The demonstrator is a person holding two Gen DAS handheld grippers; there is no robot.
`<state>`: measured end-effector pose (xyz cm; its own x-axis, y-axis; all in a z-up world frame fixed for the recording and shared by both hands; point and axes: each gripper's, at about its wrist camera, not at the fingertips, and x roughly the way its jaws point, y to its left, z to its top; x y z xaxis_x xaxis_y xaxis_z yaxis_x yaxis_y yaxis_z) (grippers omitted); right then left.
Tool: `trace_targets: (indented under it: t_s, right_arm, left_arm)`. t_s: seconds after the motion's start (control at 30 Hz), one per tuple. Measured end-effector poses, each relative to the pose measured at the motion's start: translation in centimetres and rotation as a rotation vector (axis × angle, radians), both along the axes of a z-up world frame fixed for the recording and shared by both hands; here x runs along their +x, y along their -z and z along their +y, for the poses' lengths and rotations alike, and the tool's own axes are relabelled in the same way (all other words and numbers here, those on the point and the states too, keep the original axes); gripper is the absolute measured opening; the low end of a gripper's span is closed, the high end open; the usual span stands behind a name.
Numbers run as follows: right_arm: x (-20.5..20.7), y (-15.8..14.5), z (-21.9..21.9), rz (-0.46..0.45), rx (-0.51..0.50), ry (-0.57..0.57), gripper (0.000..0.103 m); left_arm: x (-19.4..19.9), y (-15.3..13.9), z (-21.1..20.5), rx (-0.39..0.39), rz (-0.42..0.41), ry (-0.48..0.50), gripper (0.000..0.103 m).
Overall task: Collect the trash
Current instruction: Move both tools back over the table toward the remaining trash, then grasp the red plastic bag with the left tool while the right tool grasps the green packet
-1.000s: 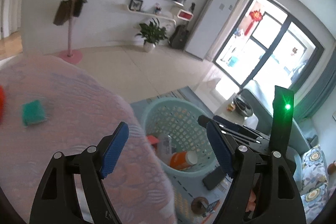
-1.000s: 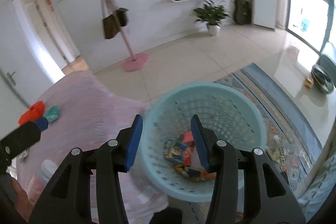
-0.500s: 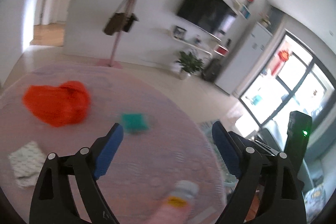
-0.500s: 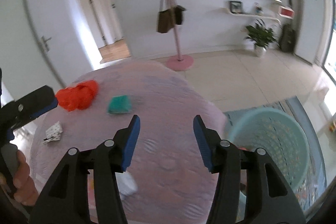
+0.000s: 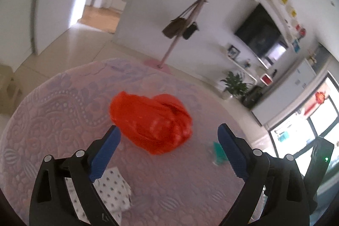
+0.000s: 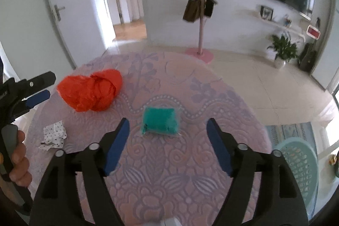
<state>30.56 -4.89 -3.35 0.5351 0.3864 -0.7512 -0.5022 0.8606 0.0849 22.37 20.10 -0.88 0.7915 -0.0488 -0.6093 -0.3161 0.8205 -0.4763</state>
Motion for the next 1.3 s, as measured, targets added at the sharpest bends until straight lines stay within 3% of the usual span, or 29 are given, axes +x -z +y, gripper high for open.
trace_targets:
  t_s: [0.1, 0.4, 0.53, 0.67, 0.7, 0.8, 0.9, 1.0, 1.3]
  right_arm:
    - [1.4, 1.0, 0.7, 0.049, 0.000, -0.006, 0.073]
    - [2.9, 1.8, 2.4, 0.054, -0.022, -0.041, 0.074]
    - [3.5, 2.5, 3.4, 0.104, -0.064, -0.062, 0.074]
    - [3.6, 3.2, 4.2, 0.123, -0.131, -0.052, 0.073]
    - [3.6, 3.3, 4.2, 0.129, -0.137, -0.045, 0.070]
    - [3.6, 3.7, 4.4, 0.149, -0.135, -0.056, 0.048]
    - [3.0, 3.5, 4.3, 0.124, -0.137, -0.061, 0.046]
    - [2.2, 2.7, 3.9, 0.073, -0.105, -0.067, 0.045]
    - [0.6, -0.8, -1.0, 0.003, -0.001, -0.009, 0.044]
  left_arm:
    - [1.4, 1.2, 0.5, -0.011, 0.030, 0.002, 0.090]
    - [4.4, 3.8, -0.2, 0.093, 0.152, -0.007, 0.090]
    - [4.8, 4.7, -1.0, 0.126, 0.185, 0.027, 0.088]
    - [4.9, 4.9, -1.2, 0.130, 0.182, 0.059, 0.074]
    - [4.9, 4.9, -1.3, 0.131, 0.177, 0.070, 0.066]
    - [4.9, 4.7, -1.6, 0.120, 0.157, 0.109, 0.046]
    - [4.6, 4.6, -2.3, 0.143, 0.148, 0.122, 0.034]
    - [4.2, 4.3, -2.7, 0.134, 0.131, 0.136, 0.027]
    - [2.6, 0.5, -6.4, 0.106, 0.004, 0.235, 0.024]
